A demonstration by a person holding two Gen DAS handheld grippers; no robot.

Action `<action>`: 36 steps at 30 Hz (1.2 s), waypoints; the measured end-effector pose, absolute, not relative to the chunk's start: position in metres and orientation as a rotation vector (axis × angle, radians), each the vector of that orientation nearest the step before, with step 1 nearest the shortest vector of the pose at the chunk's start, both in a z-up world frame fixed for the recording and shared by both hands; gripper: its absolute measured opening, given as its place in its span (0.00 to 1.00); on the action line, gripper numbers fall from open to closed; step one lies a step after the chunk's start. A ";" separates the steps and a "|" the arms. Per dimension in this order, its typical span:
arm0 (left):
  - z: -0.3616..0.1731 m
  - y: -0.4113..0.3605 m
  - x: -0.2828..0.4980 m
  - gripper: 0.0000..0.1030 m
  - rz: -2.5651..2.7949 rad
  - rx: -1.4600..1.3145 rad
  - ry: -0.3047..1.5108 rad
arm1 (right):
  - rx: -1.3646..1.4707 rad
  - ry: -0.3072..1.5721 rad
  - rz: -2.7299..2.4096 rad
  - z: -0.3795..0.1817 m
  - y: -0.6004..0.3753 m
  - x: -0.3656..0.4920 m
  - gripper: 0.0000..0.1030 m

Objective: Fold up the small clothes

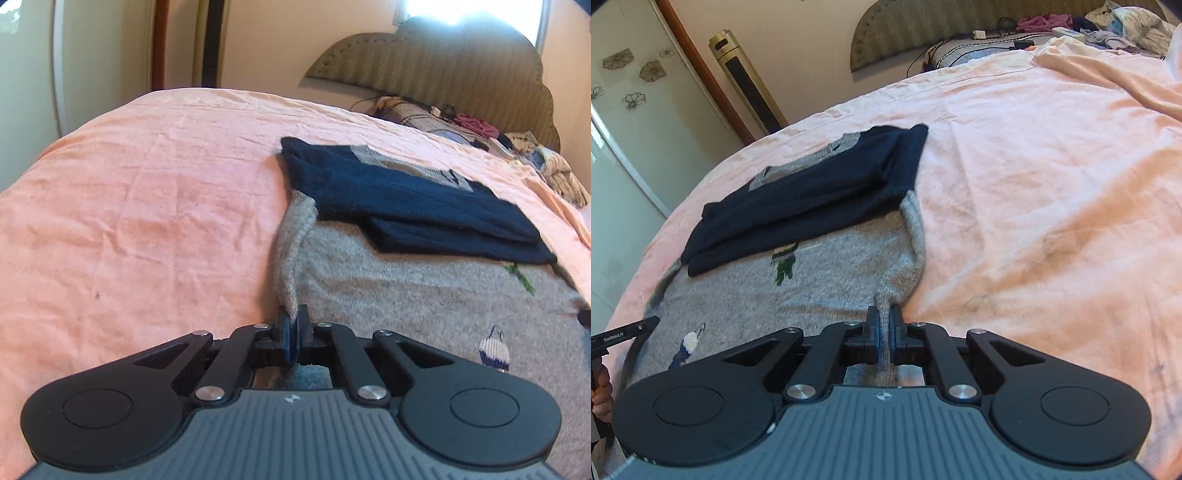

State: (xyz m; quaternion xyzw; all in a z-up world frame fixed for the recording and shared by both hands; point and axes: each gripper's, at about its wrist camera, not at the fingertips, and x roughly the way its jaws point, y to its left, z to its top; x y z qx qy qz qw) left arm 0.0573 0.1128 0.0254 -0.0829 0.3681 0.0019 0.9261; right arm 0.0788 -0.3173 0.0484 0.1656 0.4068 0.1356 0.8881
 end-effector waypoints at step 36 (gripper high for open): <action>0.015 0.144 -0.046 0.61 -0.223 -0.474 0.787 | 0.716 0.979 0.449 0.032 -0.366 -0.017 0.57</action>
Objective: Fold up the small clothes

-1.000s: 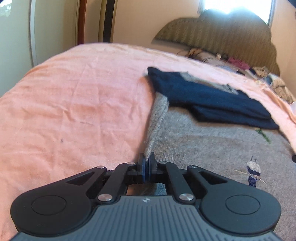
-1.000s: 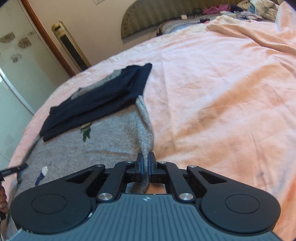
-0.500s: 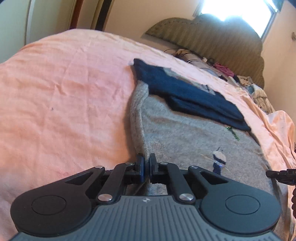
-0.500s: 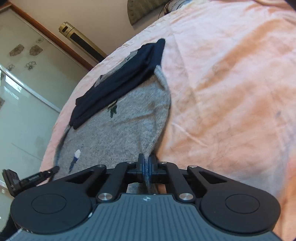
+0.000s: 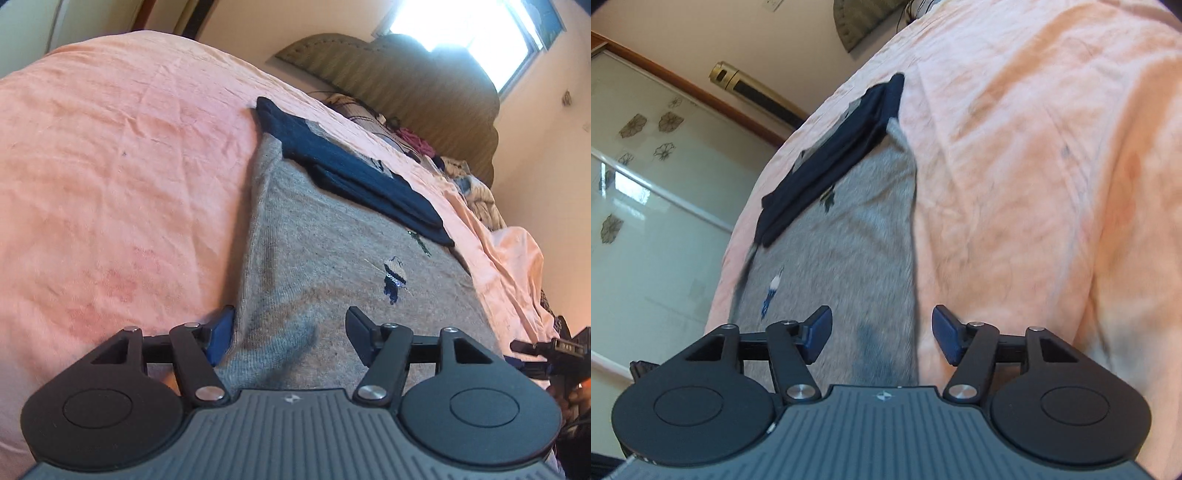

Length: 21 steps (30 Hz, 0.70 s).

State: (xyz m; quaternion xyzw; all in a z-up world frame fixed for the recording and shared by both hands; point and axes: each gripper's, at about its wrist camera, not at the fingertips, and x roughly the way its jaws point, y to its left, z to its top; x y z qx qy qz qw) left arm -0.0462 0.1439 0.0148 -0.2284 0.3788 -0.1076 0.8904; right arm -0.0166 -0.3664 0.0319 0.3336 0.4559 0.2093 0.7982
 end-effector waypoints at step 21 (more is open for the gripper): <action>0.005 0.167 -0.106 0.70 -0.360 -0.846 0.852 | 0.880 1.072 0.628 0.021 -0.359 -0.084 0.76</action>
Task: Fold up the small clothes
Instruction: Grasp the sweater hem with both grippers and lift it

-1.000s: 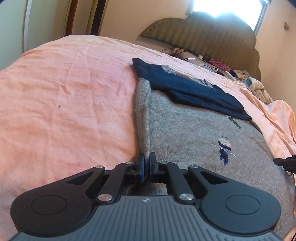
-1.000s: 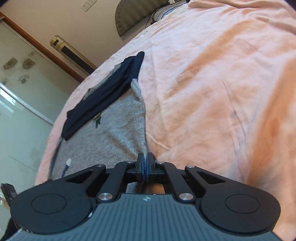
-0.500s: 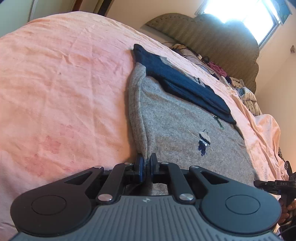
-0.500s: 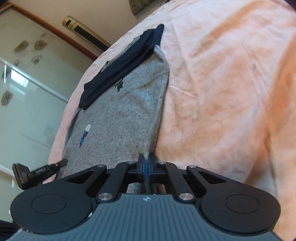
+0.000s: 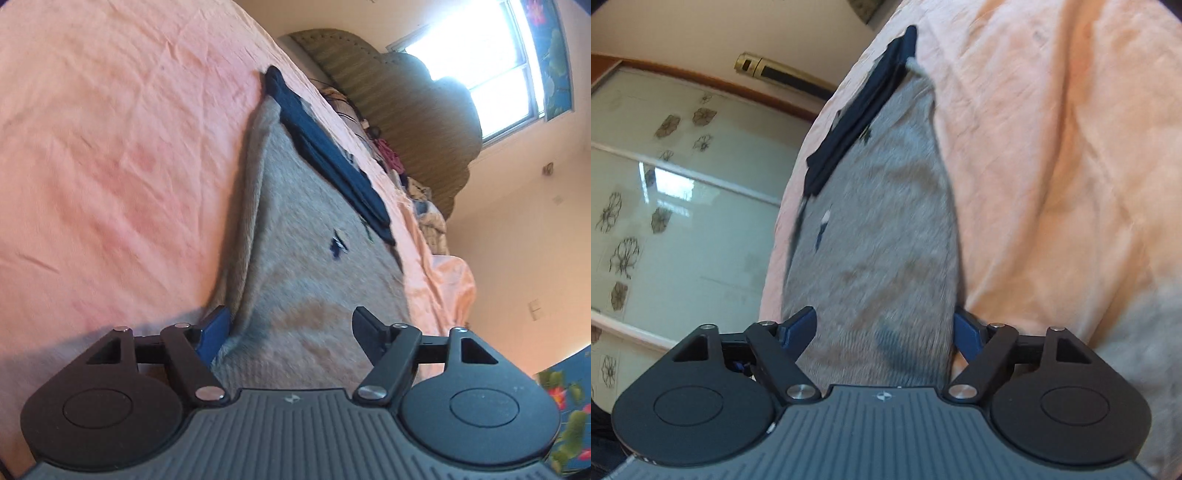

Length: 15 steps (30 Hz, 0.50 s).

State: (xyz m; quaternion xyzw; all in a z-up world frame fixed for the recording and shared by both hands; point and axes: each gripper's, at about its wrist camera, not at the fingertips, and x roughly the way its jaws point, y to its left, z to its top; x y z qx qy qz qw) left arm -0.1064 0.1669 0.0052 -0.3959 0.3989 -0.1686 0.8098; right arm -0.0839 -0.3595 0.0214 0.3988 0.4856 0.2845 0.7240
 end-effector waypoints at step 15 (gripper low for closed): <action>0.018 0.176 -0.115 0.24 -0.340 -0.744 0.895 | 0.680 1.102 0.641 0.052 -0.384 -0.101 0.11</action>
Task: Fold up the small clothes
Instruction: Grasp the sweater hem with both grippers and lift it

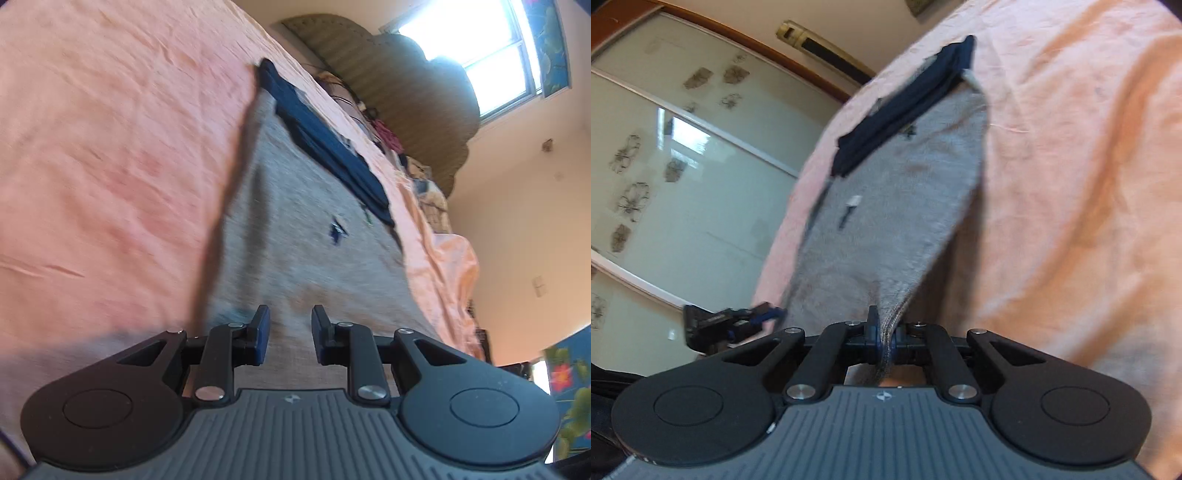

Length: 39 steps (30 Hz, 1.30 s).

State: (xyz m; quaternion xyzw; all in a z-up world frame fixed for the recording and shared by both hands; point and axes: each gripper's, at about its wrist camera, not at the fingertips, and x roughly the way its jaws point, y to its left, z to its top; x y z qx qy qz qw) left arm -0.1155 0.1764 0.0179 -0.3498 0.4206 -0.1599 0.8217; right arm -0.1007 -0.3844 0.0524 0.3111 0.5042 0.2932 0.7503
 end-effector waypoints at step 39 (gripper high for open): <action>0.061 0.207 -0.088 0.48 -0.204 -0.435 0.828 | 0.689 0.938 0.478 0.057 -0.403 -0.058 0.76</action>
